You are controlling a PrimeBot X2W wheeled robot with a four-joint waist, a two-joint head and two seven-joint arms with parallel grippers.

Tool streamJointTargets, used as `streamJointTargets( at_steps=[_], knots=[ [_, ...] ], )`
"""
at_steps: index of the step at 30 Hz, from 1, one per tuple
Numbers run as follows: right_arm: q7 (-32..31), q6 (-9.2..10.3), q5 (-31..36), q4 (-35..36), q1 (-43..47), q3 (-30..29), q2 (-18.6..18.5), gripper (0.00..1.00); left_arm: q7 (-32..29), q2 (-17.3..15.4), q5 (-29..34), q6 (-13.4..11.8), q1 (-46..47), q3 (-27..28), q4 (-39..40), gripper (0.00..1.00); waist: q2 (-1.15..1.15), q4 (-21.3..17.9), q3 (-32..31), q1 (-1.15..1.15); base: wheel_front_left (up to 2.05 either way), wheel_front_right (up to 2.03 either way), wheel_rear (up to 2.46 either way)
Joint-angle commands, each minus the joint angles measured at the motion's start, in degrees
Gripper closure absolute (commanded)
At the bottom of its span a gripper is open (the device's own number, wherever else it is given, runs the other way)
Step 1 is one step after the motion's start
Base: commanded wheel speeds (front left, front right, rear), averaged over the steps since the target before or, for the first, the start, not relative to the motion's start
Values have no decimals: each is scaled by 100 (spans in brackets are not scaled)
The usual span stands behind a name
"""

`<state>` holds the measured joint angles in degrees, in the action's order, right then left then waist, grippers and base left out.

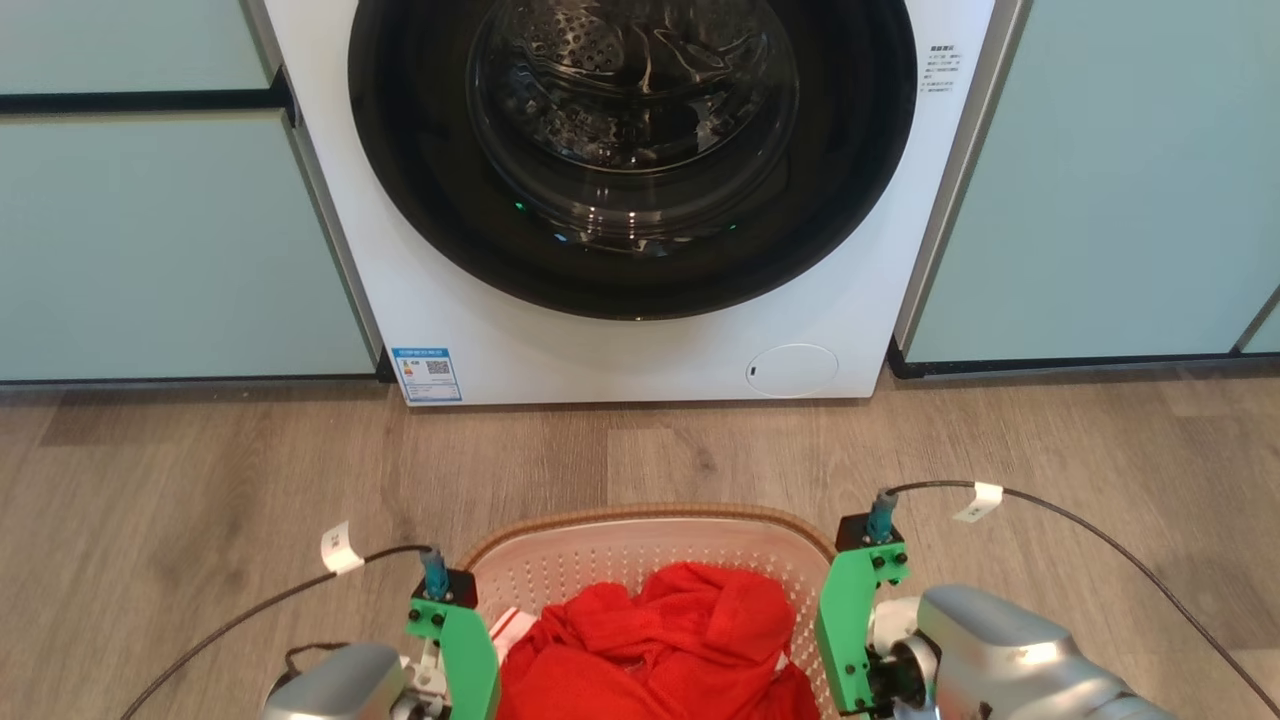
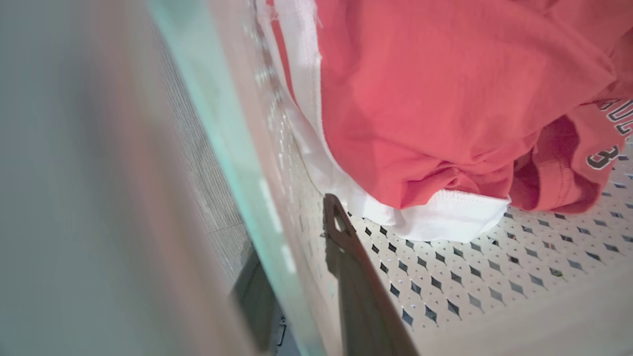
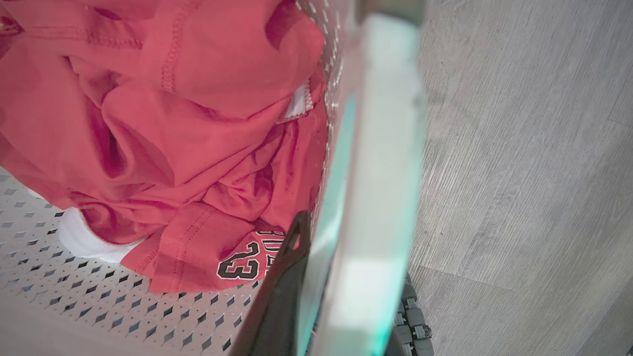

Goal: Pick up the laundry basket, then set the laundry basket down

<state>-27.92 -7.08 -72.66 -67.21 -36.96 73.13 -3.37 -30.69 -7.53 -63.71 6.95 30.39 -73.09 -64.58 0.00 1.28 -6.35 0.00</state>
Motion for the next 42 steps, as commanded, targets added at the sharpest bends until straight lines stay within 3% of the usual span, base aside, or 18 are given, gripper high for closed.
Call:
streamJointTargets(
  at_steps=[1, 30, 42],
  knots=[
    [11, -41, 30, 98, -244, 18, 49, 100, 23, -77, 132, 54, 355, -23, 58, 100, 0, 3, 2, 0, 0, 0, 0],
    [11, -41, 23, 64, -236, 21, 49, 100, 46, -66, 146, 54, 359, -26, 13, 100, 0, 14, 34, 0, 0, 0, 0],
    [87, -41, 67, 43, -246, 21, 49, 100, 160, -22, 201, 54, 391, -26, -9, 100, 0, 48, 353, 0, 0, 0, 0]
  ],
)
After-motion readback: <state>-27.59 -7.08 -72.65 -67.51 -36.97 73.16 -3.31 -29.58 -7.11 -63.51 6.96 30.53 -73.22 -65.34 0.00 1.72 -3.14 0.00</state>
